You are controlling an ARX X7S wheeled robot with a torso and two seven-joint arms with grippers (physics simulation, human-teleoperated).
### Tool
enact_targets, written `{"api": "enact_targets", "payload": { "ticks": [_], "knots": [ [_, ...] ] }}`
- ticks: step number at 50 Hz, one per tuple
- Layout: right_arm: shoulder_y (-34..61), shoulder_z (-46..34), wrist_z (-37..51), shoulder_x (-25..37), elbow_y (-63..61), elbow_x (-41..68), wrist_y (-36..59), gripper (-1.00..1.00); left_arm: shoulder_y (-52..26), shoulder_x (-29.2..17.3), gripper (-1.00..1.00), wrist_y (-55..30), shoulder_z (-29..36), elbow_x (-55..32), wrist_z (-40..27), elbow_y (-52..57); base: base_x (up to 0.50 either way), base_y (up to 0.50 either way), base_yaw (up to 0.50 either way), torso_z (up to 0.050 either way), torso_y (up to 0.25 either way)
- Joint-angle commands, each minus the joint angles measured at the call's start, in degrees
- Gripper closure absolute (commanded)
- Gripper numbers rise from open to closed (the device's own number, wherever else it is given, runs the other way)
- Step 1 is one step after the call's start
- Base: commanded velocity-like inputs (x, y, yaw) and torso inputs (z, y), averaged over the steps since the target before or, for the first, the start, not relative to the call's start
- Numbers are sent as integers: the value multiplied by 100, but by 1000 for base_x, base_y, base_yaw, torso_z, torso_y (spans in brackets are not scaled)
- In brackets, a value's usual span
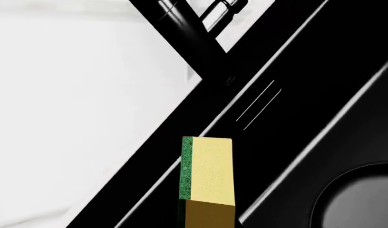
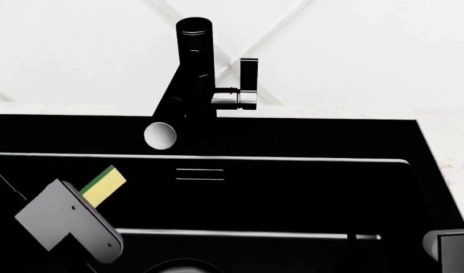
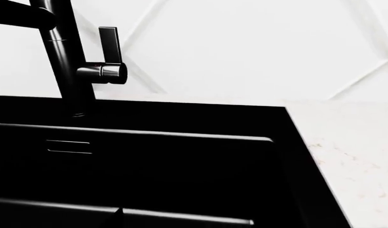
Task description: Pick the pan and sponge and place them into the sink. Then turn on the water.
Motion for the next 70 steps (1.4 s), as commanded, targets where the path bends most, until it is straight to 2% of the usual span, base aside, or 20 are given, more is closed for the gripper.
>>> {"api": "enact_targets", "payload": {
  "ticks": [1,13,23,56,70],
  "knots": [
    [-34,8,-23,-28,20,-4,-52,-100,-36,129,100,-60,271,43,14,174,0,0,0,0,0],
    [-31,34,13,-45,30,-57,-106,-100,-82,141,100,105,447,52,228,193,0,0,0,0,0],
    [-13,47,7,-35,40,-8,-89,-100,-91,344,100,144,715,126,296,140,0,0,0,0,0],
    [-116,16,-86,-122,147,-53,-212,-100,-214,482,100,809,1744,883,638,-295,0,0,0,0,0],
    [-77,-41,-103,-157,183,-61,-202,-100,-418,631,100,989,1661,766,980,-899,0,0,0,0,0]
  ]
}}
